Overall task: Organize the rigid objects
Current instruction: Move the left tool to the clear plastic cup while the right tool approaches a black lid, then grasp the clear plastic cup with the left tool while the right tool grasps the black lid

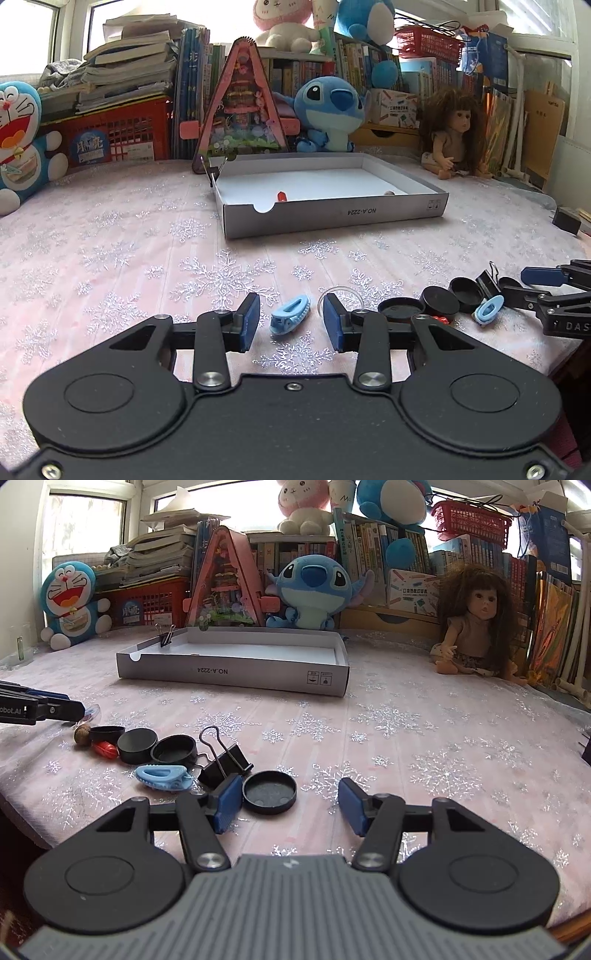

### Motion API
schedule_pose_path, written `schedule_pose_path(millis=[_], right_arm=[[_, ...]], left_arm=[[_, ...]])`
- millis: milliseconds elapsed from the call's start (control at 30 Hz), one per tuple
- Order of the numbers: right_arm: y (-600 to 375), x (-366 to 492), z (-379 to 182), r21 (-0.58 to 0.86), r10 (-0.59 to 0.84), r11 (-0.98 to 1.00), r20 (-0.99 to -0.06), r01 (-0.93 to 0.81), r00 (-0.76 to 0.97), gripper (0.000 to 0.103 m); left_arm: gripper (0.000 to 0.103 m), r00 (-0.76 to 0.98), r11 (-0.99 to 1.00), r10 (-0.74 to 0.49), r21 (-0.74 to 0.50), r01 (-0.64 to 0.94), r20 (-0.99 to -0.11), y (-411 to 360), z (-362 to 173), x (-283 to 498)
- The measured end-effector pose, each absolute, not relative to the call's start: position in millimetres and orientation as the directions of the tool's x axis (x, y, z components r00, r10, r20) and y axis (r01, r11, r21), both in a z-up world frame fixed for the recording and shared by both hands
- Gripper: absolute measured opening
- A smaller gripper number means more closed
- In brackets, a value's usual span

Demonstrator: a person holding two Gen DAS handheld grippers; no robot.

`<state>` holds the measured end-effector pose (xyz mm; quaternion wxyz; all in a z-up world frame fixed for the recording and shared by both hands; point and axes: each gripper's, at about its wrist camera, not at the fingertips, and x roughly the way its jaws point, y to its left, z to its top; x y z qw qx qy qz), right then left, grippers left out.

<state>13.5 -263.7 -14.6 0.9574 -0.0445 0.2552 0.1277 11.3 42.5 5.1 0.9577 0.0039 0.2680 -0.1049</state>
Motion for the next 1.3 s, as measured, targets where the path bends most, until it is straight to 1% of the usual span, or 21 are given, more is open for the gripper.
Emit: schedule_pose_path(millis=[100,167,233,400,567,967,1300], right_arm=[[-264,14,-15,-0.014,0.223,0.964,-0.498,-0.266,0.838,0.067],[-264,13,-15,-0.013,0.226,0.963,-0.498,-0.268,0.837,0.063],[-263,13,-15,-0.013,0.233,0.961,-0.498,-0.276,0.836,0.055],[-259,12,-15,-0.019,0.241,0.958,-0.494,-0.287,0.835,0.049],[-259,12,-15,-0.018,0.241,0.958,-0.494,-0.287,0.835,0.049],[-259,12,-15,-0.019,0.242,0.957,-0.494,-0.288,0.835,0.049],[-258,12,-15,-0.019,0.242,0.957,-0.494,-0.289,0.835,0.049]], left_arm=[[0.035,0.833,0.967,-0.241,-0.053,0.248,-0.497,40,7,5],[0.035,0.825,0.958,-0.269,-0.045,0.284,-0.496,35,8,1],[0.035,0.820,0.952,-0.281,-0.033,0.305,-0.499,29,7,0],[0.035,0.816,0.946,-0.297,-0.038,0.322,-0.496,22,8,1],[0.035,0.802,0.934,-0.327,-0.039,0.356,-0.500,18,7,-1],[0.035,0.806,0.955,-0.276,-0.056,0.290,-0.524,26,3,10],[0.035,0.796,0.952,-0.283,-0.057,0.300,-0.536,17,1,26]])
